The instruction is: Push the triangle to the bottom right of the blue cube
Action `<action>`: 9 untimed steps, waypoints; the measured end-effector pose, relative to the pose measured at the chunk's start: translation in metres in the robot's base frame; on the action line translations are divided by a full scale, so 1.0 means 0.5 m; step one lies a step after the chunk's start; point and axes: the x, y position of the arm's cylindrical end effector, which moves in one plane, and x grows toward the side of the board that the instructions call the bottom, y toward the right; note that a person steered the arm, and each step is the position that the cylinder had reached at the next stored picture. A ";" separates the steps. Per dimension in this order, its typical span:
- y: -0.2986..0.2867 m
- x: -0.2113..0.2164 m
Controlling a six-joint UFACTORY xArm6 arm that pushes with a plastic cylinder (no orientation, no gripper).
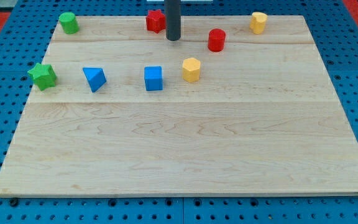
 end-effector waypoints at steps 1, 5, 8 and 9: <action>0.010 0.021; -0.248 0.050; -0.496 -0.019; -0.526 -0.003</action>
